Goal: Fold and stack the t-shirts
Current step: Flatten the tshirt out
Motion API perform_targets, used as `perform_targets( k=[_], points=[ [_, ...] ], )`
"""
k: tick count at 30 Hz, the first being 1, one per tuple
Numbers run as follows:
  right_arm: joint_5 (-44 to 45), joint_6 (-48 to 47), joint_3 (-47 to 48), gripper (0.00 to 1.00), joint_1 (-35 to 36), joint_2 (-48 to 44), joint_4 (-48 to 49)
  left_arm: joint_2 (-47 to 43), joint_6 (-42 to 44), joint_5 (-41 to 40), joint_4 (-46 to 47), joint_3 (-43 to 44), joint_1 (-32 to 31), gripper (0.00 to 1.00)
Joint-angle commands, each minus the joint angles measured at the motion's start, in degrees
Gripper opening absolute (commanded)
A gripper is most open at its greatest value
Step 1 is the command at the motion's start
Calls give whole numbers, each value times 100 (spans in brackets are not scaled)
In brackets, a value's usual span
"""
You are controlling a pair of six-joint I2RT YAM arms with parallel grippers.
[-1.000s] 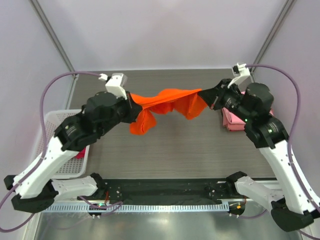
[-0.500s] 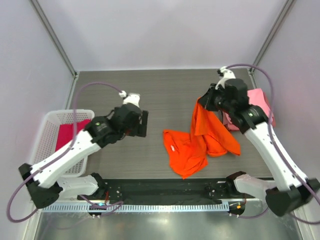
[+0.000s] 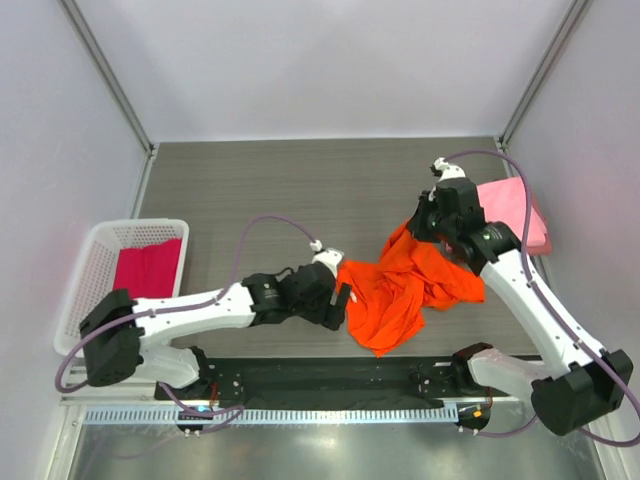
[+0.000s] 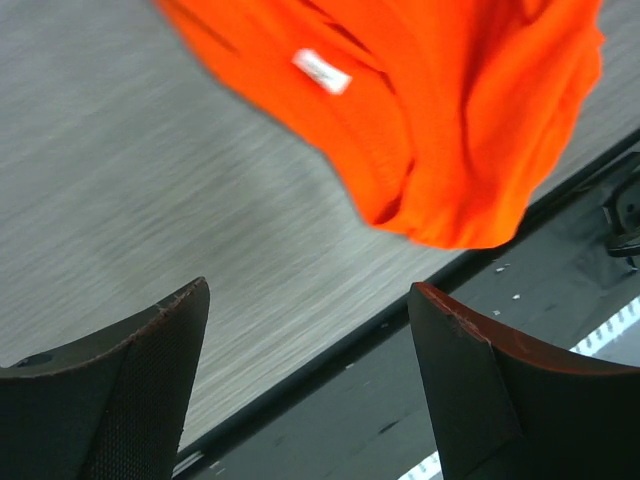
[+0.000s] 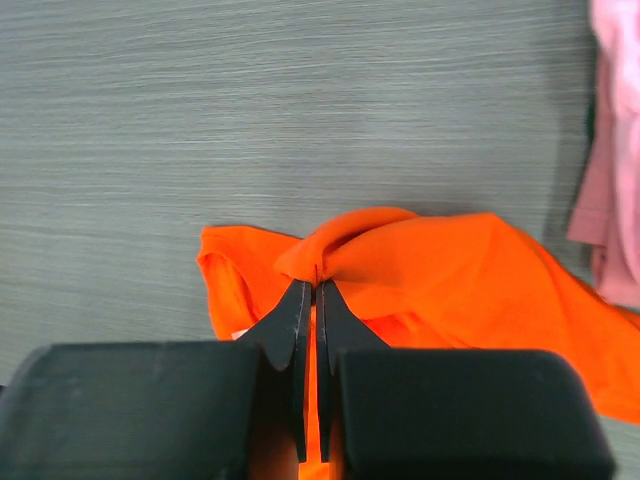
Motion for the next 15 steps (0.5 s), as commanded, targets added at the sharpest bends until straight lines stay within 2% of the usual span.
perform_targets(
  k=[1,7,14,15],
  points=[
    [470,-52,-218,5,-52,-443,152,485,-560,128,1176,104,-464,81],
    [559,-8,-500,4,-96,-927,169,1760,-1455,259,1538,544,-940,79],
    [550,-8,-553,4,-96,-1200,169,2367,-2037,243,1838,693,-949,63],
    [550,-8,-570,4,-96,-1243,169,2385,-2064,129,1794,693,-940,58]
  ],
)
